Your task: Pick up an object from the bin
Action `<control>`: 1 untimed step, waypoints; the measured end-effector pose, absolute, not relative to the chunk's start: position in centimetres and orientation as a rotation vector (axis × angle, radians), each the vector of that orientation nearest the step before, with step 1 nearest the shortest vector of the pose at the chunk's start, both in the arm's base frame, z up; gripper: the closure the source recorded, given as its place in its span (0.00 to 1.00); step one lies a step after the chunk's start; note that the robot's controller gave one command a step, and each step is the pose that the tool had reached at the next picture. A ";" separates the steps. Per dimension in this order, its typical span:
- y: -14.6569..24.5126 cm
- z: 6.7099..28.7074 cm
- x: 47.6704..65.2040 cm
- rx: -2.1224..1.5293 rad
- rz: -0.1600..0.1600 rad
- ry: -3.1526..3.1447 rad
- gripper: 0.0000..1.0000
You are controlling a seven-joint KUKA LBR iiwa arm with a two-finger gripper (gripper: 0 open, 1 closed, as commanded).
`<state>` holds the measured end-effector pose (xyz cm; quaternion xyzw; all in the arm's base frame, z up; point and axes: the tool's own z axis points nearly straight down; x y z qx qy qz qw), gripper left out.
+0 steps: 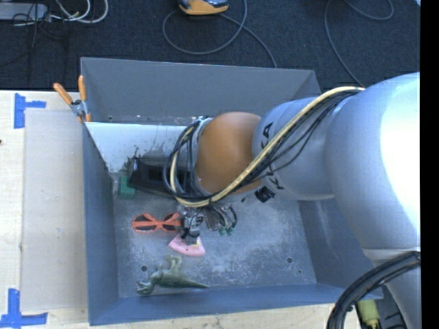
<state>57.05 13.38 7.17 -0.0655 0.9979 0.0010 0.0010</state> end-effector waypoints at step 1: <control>12.3 7.3 57.0 -0.266 0.005 3.127 1.00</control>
Offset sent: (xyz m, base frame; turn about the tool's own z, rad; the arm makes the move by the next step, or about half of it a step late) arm -0.0150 -0.0504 0.1147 -0.0495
